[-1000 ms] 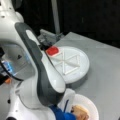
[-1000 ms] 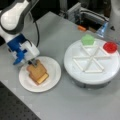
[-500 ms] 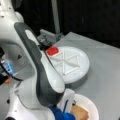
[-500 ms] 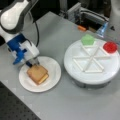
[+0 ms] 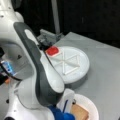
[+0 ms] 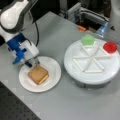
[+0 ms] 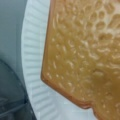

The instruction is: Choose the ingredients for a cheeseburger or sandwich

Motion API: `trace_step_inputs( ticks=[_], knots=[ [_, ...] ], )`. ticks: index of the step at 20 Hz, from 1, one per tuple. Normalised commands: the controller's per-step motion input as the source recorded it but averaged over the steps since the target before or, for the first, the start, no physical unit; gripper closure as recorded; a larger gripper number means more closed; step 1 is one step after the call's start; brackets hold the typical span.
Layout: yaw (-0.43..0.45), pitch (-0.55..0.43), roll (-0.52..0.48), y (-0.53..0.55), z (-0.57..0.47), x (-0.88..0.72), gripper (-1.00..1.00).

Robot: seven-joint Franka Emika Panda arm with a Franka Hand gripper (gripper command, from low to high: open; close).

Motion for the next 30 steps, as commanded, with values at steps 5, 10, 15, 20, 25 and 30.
trace_step_inputs(
  ticks=[5, 10, 15, 20, 25, 30],
  knots=[
    [0.012, -0.048, -0.149, 0.09, 0.14, -0.12, -1.00],
    [-0.020, 0.044, -0.241, 0.10, 0.34, -0.16, -1.00],
    [-0.067, 0.125, -0.345, 0.18, 0.38, -0.15, -1.00],
    [-0.152, 0.110, -0.448, 0.35, 0.32, -0.16, -1.00],
    [-0.182, 0.060, -0.582, 0.43, 0.29, -0.26, -1.00],
    [-0.189, -0.081, -0.671, 0.44, 0.16, -0.42, -1.00]
  ],
)
